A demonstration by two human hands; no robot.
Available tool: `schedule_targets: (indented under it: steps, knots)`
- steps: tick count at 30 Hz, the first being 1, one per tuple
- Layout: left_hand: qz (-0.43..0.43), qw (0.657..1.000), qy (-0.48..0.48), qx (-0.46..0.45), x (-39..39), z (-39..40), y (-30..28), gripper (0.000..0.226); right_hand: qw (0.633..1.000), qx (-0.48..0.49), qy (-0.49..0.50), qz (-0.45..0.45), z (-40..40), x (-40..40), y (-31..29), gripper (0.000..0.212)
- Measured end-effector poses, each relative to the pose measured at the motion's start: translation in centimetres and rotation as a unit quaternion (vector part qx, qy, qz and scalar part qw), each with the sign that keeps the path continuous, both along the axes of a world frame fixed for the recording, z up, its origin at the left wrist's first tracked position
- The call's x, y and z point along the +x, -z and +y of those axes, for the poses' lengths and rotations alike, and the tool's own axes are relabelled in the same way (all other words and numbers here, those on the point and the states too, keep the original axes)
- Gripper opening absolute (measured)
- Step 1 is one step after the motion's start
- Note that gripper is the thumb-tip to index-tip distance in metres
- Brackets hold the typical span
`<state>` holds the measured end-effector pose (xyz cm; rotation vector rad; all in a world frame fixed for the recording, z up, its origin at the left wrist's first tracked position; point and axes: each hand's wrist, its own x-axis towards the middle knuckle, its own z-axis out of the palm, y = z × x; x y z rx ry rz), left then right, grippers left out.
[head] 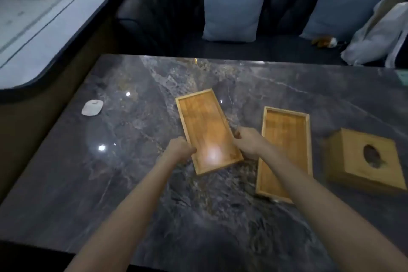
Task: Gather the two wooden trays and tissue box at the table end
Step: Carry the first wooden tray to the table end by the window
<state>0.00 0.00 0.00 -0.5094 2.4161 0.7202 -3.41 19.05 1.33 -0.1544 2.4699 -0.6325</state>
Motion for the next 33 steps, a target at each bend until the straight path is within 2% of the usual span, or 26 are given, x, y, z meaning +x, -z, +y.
schedule_targets:
  steps: [2,4,10,18,25,33]
  knots:
    - [0.012,0.999,-0.035,0.011,0.5,0.0,1.0,0.031,0.999,-0.007,0.032,0.001,0.0,0.3,1.1,0.030]
    - [0.024,0.998,-0.063,0.017,1.2,0.0,2.1,0.035,0.998,-0.006,0.055,0.015,-0.2,0.6,2.5,0.029]
    - [0.082,0.993,-0.079,0.035,2.9,1.3,4.0,0.034,0.991,-0.001,0.125,0.041,-0.7,1.3,4.5,0.031]
    - [0.093,0.992,-0.084,0.019,3.6,2.0,4.4,0.032,0.990,0.020,0.133,0.046,-0.8,1.8,4.3,0.031]
    - [0.099,0.987,-0.109,0.061,3.5,1.3,3.7,0.025,0.987,0.017,0.153,0.043,-1.0,2.2,3.0,0.027]
    - [0.124,0.977,-0.134,0.106,3.4,-1.1,1.5,0.034,0.985,-0.005,0.161,0.064,-2.7,2.7,0.9,0.024]
